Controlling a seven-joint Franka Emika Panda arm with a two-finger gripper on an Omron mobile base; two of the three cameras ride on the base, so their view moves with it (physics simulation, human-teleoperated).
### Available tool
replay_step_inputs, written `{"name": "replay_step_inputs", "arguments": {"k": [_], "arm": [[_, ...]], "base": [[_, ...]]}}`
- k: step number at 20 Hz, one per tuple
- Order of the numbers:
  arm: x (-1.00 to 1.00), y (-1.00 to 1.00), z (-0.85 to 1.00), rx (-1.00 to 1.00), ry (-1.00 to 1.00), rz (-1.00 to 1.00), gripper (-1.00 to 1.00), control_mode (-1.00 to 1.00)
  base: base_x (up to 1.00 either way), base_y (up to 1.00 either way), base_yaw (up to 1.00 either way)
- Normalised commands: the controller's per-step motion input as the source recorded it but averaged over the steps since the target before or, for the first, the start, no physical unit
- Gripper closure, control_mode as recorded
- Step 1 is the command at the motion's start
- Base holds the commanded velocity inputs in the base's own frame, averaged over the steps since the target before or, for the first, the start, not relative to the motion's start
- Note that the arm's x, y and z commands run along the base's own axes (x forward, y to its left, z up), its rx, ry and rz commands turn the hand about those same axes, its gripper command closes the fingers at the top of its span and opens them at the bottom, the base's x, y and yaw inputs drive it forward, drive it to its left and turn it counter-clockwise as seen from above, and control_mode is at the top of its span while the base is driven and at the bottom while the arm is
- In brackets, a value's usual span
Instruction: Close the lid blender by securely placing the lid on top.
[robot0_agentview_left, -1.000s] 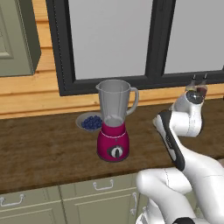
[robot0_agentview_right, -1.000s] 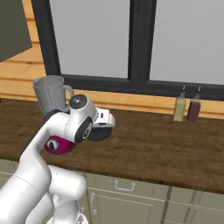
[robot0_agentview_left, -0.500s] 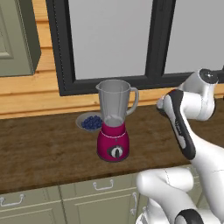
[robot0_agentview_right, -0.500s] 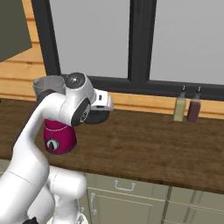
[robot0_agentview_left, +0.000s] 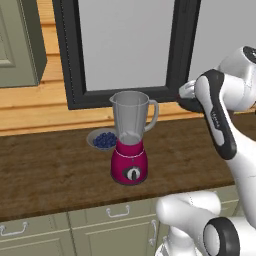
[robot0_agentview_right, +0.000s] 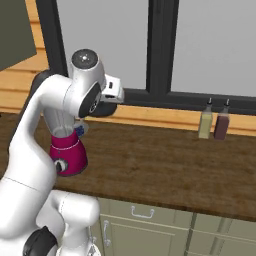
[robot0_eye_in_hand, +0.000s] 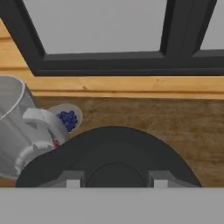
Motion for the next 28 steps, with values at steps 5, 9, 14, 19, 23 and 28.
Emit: {"name": "replay_step_inputs", "arguments": {"k": [5, 9, 14, 19, 23, 28], "arm": [[0.00, 0.46, 0.62, 0.02, 0.00, 0.04, 1.00, -1.00], [0.00, 0.60, 0.30, 0.00, 0.00, 0.04, 1.00, -1.00], [0.00, 0.68, 0.03, 0.00, 0.00, 0.02, 1.00, -1.00], [0.02, 0.68, 0.00, 0.00, 0.00, 0.01, 1.00, -1.00], [0.10, 0.66, 0.00, -0.01, 0.00, 0.00, 1.00, -1.00], [0.22, 0.59, 0.00, -0.02, 0.00, 0.00, 1.00, -1.00]], "base": [[0.00, 0.00, 0.00], [0.00, 0.00, 0.00], [0.00, 0.00, 0.00], [0.00, 0.00, 0.00], [0.00, 0.00, 0.00], [0.00, 0.00, 0.00]]}}
